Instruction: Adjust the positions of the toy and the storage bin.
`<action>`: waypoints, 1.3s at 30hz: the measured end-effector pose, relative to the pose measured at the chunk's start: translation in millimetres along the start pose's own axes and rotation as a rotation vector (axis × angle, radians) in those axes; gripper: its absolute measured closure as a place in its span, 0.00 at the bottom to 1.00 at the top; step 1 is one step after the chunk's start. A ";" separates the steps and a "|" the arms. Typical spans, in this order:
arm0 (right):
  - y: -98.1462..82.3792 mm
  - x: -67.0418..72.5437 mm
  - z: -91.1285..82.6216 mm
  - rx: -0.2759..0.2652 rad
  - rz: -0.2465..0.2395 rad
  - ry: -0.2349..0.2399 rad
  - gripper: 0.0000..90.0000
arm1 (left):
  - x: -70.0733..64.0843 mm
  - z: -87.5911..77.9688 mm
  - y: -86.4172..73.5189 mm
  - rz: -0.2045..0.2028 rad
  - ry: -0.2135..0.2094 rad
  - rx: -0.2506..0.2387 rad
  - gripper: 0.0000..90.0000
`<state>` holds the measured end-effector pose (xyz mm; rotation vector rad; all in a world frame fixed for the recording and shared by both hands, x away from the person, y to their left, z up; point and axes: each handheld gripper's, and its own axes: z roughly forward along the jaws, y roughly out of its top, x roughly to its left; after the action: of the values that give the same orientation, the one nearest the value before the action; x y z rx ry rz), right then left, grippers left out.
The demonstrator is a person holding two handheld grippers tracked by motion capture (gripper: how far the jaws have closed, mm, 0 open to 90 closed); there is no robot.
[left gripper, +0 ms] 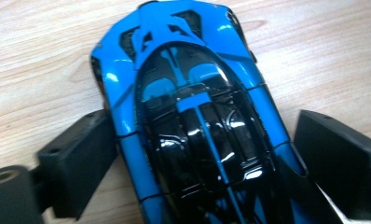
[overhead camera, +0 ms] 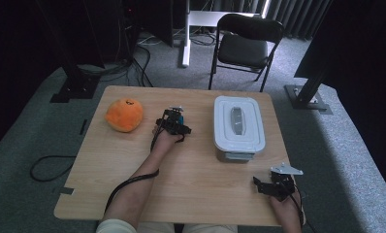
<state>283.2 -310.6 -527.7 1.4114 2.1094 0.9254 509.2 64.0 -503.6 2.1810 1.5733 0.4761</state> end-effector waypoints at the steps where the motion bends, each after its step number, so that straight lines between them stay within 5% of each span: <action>1: 0.0 0.0 0.0 0.001 0.001 -0.001 0.19 | 0.1 0.0 -0.1 -0.002 -0.002 0.000 0.12; 8: 0.0 0.1 -0.1 0.000 -0.001 0.001 0.19 | 1.1 -1.2 -1.3 -0.025 -0.013 0.000 0.16; 18: 0.0 0.0 -0.1 0.000 0.001 0.000 0.19 | -1.8 -7.5 -3.2 0.091 -0.021 -0.013 0.23; 27: 0.0 0.0 -0.1 0.001 0.002 -0.001 0.19 | 6.7 -14.8 -9.6 0.099 -0.091 -0.012 0.24; 39: 0.1 -0.2 0.0 0.002 0.006 -0.005 0.19 | 25.9 -52.7 -24.1 0.152 -0.140 -0.066 0.24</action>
<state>283.3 -310.8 -527.6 1.4200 2.1037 0.9214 471.4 102.0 -469.7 2.2416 1.3078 0.4053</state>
